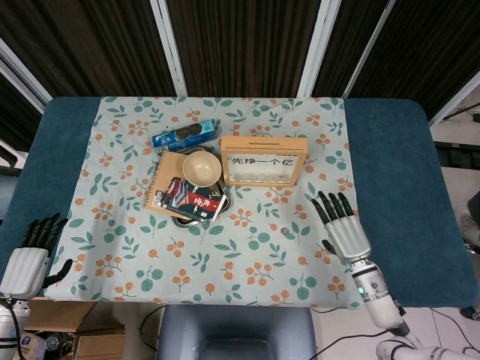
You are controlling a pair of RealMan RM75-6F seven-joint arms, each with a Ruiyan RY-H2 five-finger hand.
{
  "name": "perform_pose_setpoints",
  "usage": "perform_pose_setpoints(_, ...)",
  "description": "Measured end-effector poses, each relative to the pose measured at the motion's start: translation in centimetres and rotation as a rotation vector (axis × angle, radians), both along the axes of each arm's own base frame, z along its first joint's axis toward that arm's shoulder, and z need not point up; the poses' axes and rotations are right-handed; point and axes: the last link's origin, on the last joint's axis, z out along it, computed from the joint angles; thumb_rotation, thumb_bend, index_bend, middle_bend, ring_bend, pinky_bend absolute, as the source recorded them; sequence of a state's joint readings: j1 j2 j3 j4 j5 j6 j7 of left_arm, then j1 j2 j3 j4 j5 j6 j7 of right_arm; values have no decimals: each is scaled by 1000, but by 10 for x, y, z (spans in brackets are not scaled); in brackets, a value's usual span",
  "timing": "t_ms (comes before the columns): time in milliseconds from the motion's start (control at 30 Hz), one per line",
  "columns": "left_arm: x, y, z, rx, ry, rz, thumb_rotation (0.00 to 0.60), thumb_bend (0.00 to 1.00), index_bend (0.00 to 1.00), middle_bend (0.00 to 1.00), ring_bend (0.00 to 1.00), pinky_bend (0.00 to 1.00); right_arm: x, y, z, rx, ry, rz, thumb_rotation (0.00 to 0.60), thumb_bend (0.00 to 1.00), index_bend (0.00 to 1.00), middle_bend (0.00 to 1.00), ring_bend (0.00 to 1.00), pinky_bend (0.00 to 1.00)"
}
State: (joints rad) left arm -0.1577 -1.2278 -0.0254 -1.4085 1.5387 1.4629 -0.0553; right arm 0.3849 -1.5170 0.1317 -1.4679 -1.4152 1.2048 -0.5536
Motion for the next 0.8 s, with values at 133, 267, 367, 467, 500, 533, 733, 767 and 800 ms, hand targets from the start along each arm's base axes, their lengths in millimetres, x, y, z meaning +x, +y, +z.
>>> perform_pose_setpoints(133, -2, 0, -1, 0, -3, 8, 600, 335, 0, 0, 0, 0, 4, -6, -24, 35, 11, -10, 600, 361, 0, 0, 0, 0)
perform_pose_setpoints(267, -4, 0, -2, -4, -3, 12, 600, 335, 0, 0, 0, 0, 3, -9, -42, 51, 11, -17, 600, 361, 0, 0, 0, 0)
perform_pose_setpoints(367, -5, 1, -3, -6, -5, 14, 600, 334, 0, 0, 0, 0, 4, -12, -51, 54, -1, -16, 600, 361, 0, 0, 0, 0)
perform_pose_setpoints(467, -6, 1, -3, -6, -7, 16, 600, 334, 0, 0, 0, 0, 4, -13, -54, 53, -8, -12, 600, 361, 0, 0, 0, 0)
perform_pose_setpoints(500, -6, 2, -2, -6, -7, 16, 600, 334, 0, 0, 0, 0, 5, -14, -55, 52, -10, -11, 600, 361, 0, 0, 0, 0)
perform_pose_setpoints(533, -7, 2, -2, -5, -8, 17, 600, 334, 0, 0, 0, 0, 5, -14, -57, 51, -14, -9, 600, 361, 7, 0, 0, 0)
perform_pose_setpoints(733, -8, 4, -2, -7, -6, 18, 600, 334, 0, 0, 0, 0, 11, -21, -68, 71, -59, 8, 600, 361, 176, 0, 0, 0)
perform_pose_setpoints(767, -8, 4, -2, -7, -5, 19, 600, 335, 0, 0, 0, 0, 12, -22, -69, 74, -67, 13, 600, 362, 216, 0, 0, 0)
perform_pose_setpoints(800, -8, 5, -2, -8, -5, 19, 600, 335, 0, 0, 0, 0, 12, -23, -71, 77, -73, 17, 600, 361, 253, 0, 0, 0)
